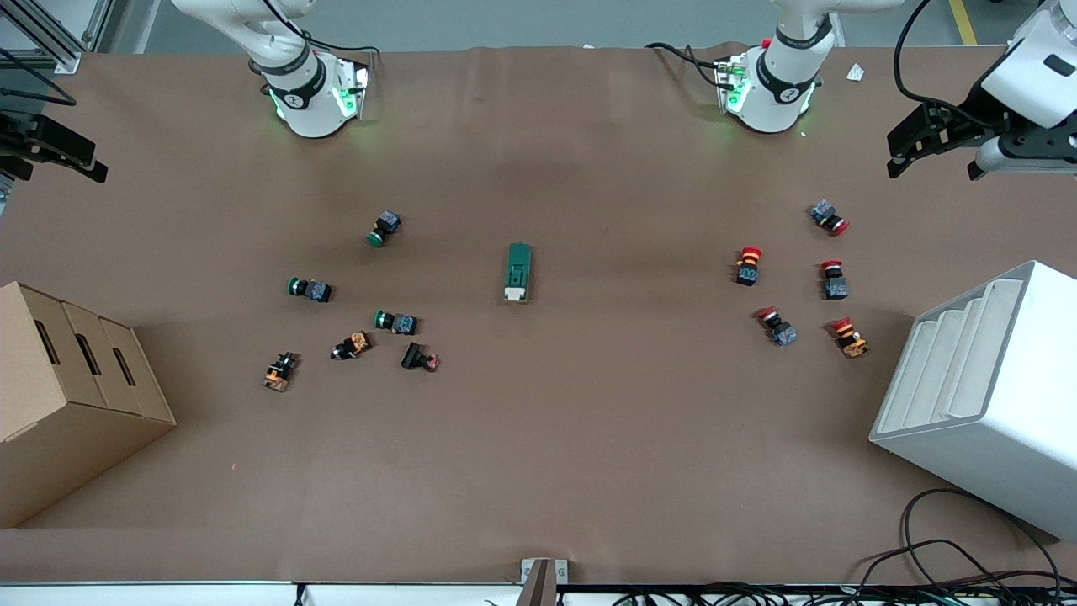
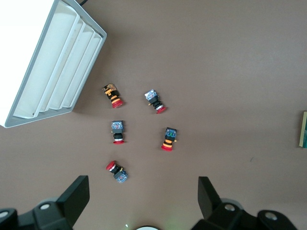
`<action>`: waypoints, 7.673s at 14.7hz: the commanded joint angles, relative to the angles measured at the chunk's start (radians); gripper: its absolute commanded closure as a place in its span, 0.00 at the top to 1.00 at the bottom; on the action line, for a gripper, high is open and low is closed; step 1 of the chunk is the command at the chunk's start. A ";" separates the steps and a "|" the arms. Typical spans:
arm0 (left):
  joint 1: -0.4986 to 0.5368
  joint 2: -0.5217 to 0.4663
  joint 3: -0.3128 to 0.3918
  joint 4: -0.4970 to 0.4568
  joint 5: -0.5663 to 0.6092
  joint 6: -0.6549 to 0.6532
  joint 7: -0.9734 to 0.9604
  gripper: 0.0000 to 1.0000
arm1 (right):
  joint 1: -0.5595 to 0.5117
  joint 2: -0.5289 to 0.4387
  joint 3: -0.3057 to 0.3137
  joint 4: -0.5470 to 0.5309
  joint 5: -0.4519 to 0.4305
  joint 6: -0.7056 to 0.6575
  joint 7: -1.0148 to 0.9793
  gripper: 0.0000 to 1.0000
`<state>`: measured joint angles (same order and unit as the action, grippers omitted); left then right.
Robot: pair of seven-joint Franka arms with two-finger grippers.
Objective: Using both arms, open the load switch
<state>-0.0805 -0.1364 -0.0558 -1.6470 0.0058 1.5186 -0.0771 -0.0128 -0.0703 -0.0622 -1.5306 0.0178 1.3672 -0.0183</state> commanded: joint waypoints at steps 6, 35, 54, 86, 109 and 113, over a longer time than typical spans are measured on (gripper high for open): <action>-0.073 0.145 -0.106 0.131 -0.001 0.020 -0.039 1.00 | -0.001 -0.003 0.004 0.000 0.010 0.007 -0.003 1.00; -0.829 0.920 -0.268 -0.186 1.686 0.674 -2.355 0.99 | 0.123 0.282 0.007 0.009 0.013 0.076 0.405 1.00; -0.921 1.025 -0.259 -0.189 1.833 0.497 -2.459 1.00 | 0.668 0.757 0.007 0.041 0.255 0.613 1.897 1.00; -0.887 1.041 -0.246 -0.197 1.824 0.469 -2.466 1.00 | 0.757 0.823 0.013 0.133 0.415 0.286 1.986 1.00; -0.871 1.048 -0.248 -0.198 1.809 0.469 -2.457 1.00 | 0.682 0.782 -0.008 0.174 0.370 0.152 1.596 1.00; -0.869 1.038 -0.253 -0.169 1.734 0.479 -2.411 1.00 | 0.573 0.718 -0.010 0.188 0.188 0.151 1.164 1.00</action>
<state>-0.9861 0.8599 -0.3161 -1.8297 1.8050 1.9791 -2.5267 0.6101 0.6953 -0.0871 -1.3261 0.3010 1.5230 1.3299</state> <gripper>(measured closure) 0.000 0.000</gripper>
